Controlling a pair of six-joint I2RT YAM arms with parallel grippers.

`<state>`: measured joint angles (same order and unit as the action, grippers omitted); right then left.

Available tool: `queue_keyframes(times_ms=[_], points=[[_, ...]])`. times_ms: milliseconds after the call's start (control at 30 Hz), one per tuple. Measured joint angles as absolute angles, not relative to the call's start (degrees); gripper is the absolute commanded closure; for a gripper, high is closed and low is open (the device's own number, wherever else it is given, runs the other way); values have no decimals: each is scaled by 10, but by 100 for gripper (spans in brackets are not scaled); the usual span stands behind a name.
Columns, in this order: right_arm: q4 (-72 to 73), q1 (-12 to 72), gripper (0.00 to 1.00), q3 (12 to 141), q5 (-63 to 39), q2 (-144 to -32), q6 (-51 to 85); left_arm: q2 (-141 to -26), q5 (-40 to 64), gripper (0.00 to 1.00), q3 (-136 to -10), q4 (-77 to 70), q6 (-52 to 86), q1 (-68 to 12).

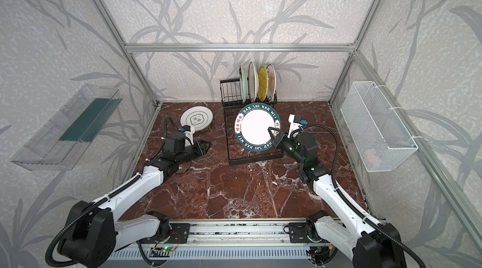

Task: Load plates into a dish rack
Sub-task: Rotate the dish rack at the top-center of the table.

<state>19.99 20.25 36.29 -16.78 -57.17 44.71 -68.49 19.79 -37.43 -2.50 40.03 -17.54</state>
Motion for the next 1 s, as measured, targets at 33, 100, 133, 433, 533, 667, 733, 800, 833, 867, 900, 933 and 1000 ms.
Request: queue_keyframes(times_ms=[33,100,133,433,533,667,733,800,833,867,900,933,1000], points=[[185,198,100,362,-163,-560,441,-699,195,69,-378,-23,399,-183],[159,194,100,362,-154,-541,429,-726,192,69,-390,-19,395,-198],[146,192,100,362,-150,-531,423,-742,191,69,-397,-18,393,-206],[93,177,100,362,-139,-493,398,-866,193,74,-473,-12,379,-253],[83,175,100,362,-139,-493,392,-893,197,74,-489,-9,378,-262],[79,175,100,362,-139,-493,390,-916,201,75,-496,-9,376,-272],[78,175,100,362,-139,-493,388,-923,204,75,-497,-10,377,-277],[77,175,100,362,-139,-493,385,-929,206,75,-497,-12,377,-284],[76,175,100,362,-139,-492,382,-931,206,75,-497,-14,379,-285],[74,175,100,362,-139,-491,379,-933,206,75,-497,-17,381,-288],[73,175,100,362,-139,-490,378,-934,206,75,-497,-20,384,-290],[72,175,100,362,-138,-489,375,-937,206,75,-497,-24,387,-295],[67,175,100,365,-135,-488,364,-944,207,75,-499,-34,394,-305]])
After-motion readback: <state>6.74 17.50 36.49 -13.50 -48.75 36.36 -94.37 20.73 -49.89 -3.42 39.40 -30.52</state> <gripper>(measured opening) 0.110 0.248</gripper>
